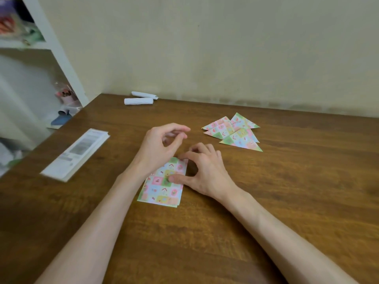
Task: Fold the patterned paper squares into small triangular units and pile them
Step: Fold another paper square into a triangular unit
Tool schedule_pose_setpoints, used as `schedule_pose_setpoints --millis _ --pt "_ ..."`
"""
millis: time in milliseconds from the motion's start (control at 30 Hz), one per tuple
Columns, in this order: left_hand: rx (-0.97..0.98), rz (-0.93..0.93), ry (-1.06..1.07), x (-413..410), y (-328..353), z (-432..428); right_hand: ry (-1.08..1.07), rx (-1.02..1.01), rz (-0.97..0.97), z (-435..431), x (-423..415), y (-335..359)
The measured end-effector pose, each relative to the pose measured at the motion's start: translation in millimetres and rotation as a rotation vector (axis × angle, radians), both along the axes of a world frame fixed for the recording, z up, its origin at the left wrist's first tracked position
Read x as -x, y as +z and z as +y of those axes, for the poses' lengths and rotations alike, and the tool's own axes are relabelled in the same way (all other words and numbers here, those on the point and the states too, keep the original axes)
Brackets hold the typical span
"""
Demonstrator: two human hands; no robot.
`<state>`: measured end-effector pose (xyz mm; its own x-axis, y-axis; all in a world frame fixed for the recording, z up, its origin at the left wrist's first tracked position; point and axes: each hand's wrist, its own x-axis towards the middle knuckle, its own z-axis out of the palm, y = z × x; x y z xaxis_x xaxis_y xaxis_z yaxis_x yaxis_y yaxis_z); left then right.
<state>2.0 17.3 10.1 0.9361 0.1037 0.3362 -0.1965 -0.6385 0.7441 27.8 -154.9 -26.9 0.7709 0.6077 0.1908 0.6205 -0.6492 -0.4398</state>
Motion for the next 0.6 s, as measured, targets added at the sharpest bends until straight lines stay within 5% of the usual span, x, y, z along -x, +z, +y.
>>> schedule_pose_setpoints --millis 367,600 --pt "-0.014 0.030 0.044 -1.0 -0.3 2.5 -0.024 0.012 0.094 3.3 2.9 9.5" --pt "-0.026 0.011 0.049 -3.0 -3.0 3.8 -0.020 -0.004 -0.017 1.5 4.3 6.2"
